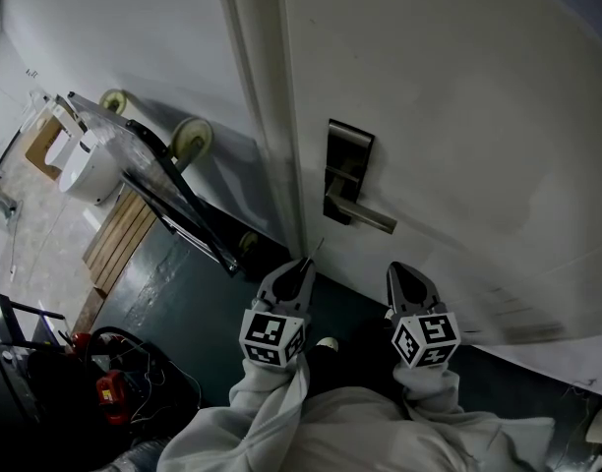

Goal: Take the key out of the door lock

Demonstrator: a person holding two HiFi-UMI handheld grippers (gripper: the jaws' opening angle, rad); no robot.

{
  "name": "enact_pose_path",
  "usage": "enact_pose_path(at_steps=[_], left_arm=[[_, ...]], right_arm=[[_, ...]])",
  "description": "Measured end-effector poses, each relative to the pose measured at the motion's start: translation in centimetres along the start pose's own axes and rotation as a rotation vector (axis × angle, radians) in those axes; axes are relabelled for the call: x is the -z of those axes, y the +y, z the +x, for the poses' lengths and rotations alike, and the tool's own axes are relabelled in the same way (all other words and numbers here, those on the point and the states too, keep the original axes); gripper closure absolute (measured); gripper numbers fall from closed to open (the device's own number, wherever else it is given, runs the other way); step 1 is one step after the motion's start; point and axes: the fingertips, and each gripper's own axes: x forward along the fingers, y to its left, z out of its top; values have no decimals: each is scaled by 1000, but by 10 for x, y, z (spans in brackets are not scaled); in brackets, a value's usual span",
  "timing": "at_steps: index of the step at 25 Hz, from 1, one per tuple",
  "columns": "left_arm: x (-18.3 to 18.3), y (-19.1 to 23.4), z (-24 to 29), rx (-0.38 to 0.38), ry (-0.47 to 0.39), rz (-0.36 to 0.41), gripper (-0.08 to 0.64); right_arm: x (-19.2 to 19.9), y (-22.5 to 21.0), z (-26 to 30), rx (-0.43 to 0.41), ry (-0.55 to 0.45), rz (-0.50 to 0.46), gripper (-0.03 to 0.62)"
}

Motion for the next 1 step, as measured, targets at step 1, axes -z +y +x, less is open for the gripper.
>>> enact_pose_path(at_steps=[1], left_arm=[[0,0,0,-3,0,0,532]], right_arm=[[0,0,0,1,0,1,541]])
